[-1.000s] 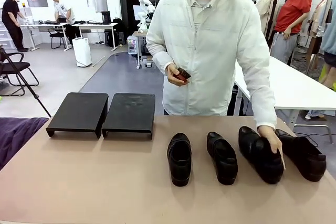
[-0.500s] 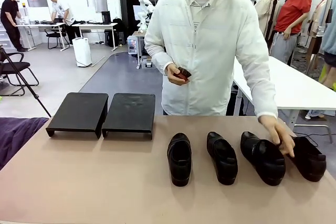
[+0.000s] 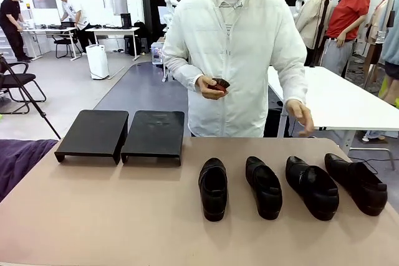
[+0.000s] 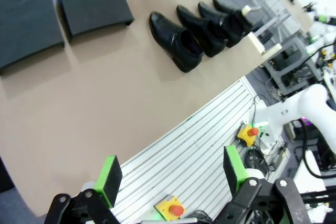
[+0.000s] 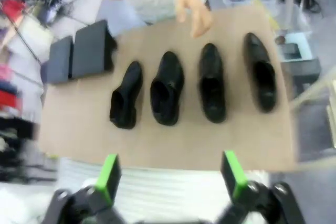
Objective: Organize the shoes by placing them on the stand.
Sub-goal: Pick up one Shoe and place it in the middle of the table.
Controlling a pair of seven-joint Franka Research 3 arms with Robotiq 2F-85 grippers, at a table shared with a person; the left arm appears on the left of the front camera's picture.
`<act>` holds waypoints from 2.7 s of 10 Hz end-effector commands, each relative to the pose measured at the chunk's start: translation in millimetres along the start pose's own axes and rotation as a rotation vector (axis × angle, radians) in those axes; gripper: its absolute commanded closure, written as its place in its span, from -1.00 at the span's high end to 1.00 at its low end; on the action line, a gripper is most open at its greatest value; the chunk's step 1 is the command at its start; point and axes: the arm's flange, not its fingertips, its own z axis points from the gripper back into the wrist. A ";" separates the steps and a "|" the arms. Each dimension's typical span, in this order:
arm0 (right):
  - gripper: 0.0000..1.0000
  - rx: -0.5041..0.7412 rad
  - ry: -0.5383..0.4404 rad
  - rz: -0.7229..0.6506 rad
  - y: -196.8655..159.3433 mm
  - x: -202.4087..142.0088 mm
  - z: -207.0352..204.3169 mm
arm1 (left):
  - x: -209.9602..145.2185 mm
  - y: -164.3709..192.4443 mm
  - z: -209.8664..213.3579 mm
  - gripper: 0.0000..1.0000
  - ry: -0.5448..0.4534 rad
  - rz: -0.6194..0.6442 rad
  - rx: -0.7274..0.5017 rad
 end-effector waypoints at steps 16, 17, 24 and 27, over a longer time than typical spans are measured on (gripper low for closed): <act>1.00 -0.468 0.397 -0.095 180.1 0.9 -410.1 | 0.2 0.3 0.5 1.00 -0.005 -0.014 -0.019; 1.00 -0.462 0.439 -0.095 178.2 -3.9 -421.0 | 0.2 0.3 0.5 1.00 -0.005 -0.014 -0.019; 1.00 -0.444 0.638 -0.105 175.8 -18.5 -492.1 | 0.2 0.3 0.5 1.00 -0.005 -0.014 -0.019; -1.00 -0.452 0.682 -0.091 175.9 -20.4 -497.9 | 0.2 0.3 0.5 1.00 -0.005 -0.014 -0.019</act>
